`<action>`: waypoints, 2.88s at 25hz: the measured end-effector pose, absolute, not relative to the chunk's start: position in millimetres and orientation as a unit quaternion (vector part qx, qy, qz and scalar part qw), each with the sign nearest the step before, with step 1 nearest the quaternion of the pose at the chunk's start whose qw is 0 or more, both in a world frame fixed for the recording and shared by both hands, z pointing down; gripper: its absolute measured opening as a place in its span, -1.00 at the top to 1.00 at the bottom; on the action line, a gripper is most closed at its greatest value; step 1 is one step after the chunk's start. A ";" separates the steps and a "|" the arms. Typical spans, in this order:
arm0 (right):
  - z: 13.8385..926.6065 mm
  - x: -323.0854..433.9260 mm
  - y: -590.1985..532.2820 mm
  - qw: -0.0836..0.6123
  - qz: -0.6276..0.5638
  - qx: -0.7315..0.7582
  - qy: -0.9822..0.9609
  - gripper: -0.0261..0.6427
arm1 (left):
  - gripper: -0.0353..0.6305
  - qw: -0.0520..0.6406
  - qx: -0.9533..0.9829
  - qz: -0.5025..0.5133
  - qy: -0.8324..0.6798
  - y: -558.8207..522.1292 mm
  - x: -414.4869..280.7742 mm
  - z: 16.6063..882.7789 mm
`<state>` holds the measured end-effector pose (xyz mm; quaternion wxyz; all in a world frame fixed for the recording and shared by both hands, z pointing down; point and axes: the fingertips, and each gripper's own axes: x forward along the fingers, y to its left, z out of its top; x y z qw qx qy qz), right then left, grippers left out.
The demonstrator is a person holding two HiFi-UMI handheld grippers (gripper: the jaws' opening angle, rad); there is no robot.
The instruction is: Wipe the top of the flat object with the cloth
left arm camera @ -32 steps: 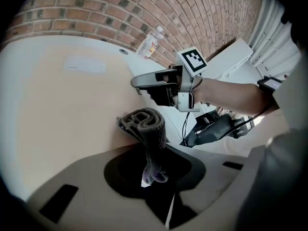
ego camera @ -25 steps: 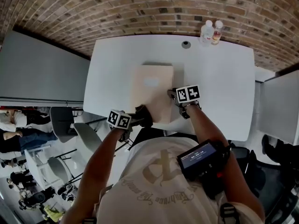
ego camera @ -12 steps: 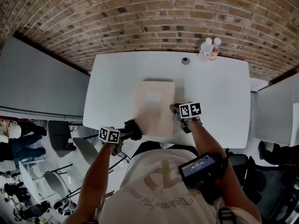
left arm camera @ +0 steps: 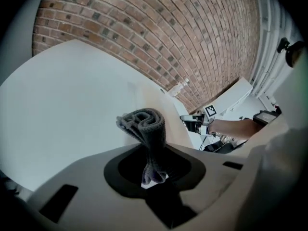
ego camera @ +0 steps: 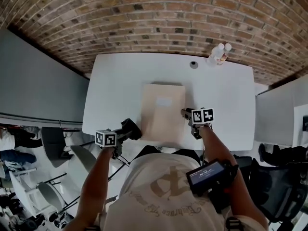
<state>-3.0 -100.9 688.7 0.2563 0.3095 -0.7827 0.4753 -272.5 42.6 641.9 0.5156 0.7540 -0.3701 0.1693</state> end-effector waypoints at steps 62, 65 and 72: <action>691.3 -12.7 -79.5 0.206 0.506 0.436 -0.716 0.33 | 0.61 0.255 0.848 0.359 -0.296 -91.1 -253.4 670.0; 691.4 -12.3 -80.8 0.205 0.504 0.437 -0.716 0.32 | 0.61 0.251 0.850 0.365 -0.285 -69.2 -251.5 670.2; 691.1 -13.0 -78.8 0.209 0.500 0.438 -0.717 0.32 | 0.61 0.243 0.853 0.387 -0.252 -8.6 -248.6 667.5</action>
